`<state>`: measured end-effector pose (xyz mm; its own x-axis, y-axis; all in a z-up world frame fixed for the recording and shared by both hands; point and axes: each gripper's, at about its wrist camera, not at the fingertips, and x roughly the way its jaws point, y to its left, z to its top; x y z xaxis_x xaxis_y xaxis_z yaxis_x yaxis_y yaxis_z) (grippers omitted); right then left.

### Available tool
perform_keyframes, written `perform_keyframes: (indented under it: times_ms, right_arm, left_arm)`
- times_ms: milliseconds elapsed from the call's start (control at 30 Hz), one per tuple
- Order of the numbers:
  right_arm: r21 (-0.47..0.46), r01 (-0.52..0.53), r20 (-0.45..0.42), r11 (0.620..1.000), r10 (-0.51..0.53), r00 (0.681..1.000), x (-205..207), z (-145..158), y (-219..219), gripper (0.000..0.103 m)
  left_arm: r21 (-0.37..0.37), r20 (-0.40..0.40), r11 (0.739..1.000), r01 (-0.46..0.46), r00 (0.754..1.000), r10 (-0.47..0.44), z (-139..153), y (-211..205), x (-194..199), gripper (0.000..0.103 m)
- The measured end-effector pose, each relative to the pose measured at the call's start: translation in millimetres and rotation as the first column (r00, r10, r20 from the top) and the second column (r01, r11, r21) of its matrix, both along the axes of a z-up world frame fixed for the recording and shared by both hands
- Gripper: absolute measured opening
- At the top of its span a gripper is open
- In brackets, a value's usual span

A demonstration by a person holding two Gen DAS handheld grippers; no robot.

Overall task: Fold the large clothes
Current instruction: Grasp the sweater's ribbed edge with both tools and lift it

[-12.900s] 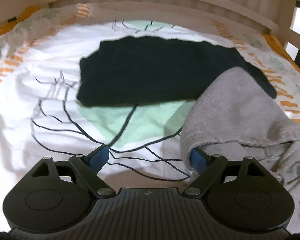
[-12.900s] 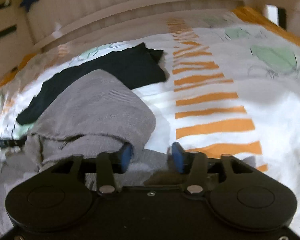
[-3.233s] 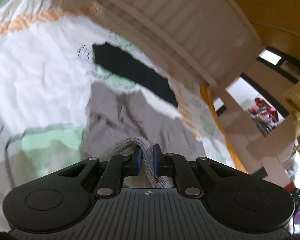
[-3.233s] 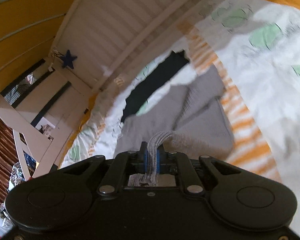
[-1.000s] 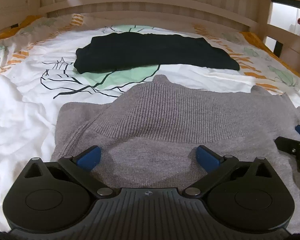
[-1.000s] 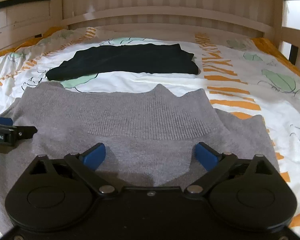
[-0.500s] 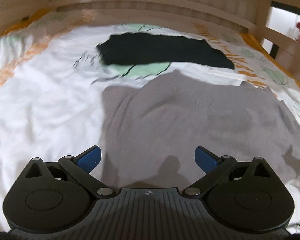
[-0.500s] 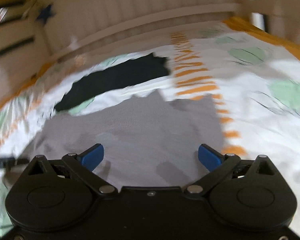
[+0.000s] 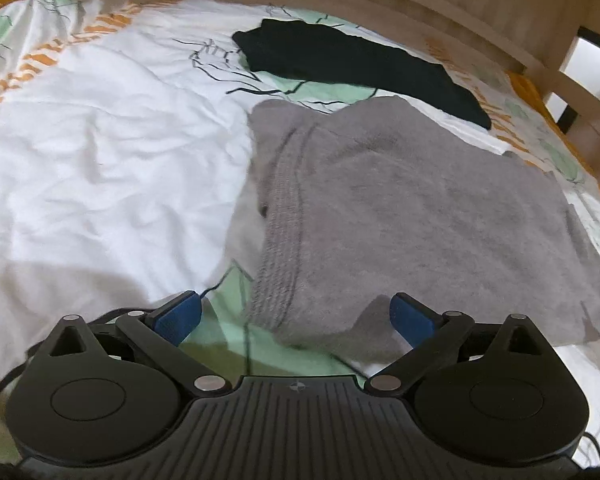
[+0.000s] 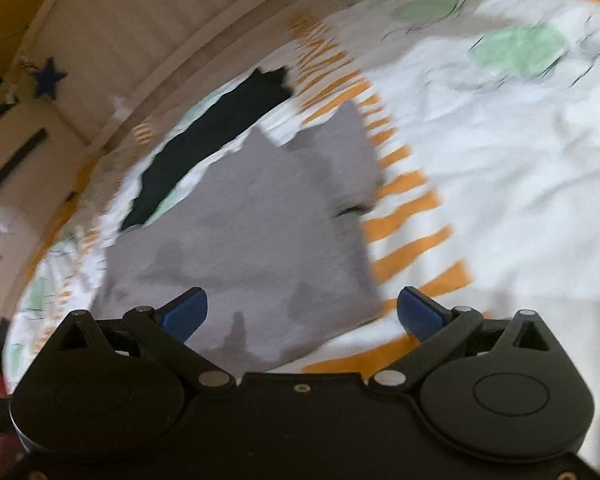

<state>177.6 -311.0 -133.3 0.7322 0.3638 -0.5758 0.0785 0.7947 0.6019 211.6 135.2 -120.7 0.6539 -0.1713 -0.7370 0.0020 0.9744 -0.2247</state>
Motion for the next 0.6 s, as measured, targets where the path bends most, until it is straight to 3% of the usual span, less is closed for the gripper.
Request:
perform_keyframes:
  times_ms: [100, 267, 367, 400, 433, 467, 500, 533, 600]
  right_arm:
    - [0.011, 0.012, 0.017, 1.000, -0.013, 1.000, 3.7, -5.5, 3.2, 0.103]
    - [0.108, 0.056, 0.058, 0.993, -0.062, 0.996, 18.8, -16.1, -1.5, 0.103]
    - [0.085, 0.034, 0.078, 0.996, -0.040, 0.996, 25.0, -16.4, 2.7, 0.103]
    - [0.068, 0.025, 0.077, 0.997, -0.030, 0.997, 25.0, -15.5, 5.1, 0.098]
    - [0.048, 0.017, 0.076, 0.999, -0.020, 0.997, 25.1, -14.5, 7.1, 0.093]
    - [0.039, 0.012, 0.068, 0.999, -0.014, 0.998, 24.7, -14.6, 7.8, 0.069]
    - [0.034, 0.015, 0.046, 0.999, -0.017, 0.999, 24.6, -16.0, 7.5, 0.038]
    - [0.034, 0.019, 0.016, 0.999, -0.020, 1.000, 24.7, -18.8, 6.3, 0.032]
    - [0.043, 0.016, 0.018, 0.999, -0.017, 1.000, 23.0, -19.5, 4.9, 0.031]
  left_arm:
    - [-0.007, 0.009, 1.000, 0.016, 1.000, -0.016, -3.5, -5.7, 6.1, 0.102]
    - [-0.018, 0.027, 0.999, 0.032, 0.999, -0.032, -7.9, -13.9, 18.5, 0.102]
    - [-0.043, 0.039, 0.998, 0.046, 0.998, -0.044, -7.4, -15.3, 21.6, 0.097]
    - [-0.055, 0.048, 0.997, 0.048, 0.998, -0.046, -6.5, -14.5, 20.4, 0.088]
    - [-0.054, 0.056, 0.997, 0.047, 0.997, -0.044, -5.1, -13.5, 19.4, 0.062]
    - [-0.044, 0.060, 0.998, 0.041, 0.997, -0.039, -3.7, -12.3, 18.2, 0.032]
    - [-0.046, 0.056, 0.998, 0.041, 0.998, -0.038, -2.7, -10.1, 17.8, 0.022]
    - [-0.070, 0.048, 0.996, 0.049, 0.998, -0.046, -2.3, -7.3, 17.9, 0.016]
    - [-0.108, 0.029, 0.993, 0.053, 0.998, -0.050, 0.7, -2.2, 18.2, 0.014]
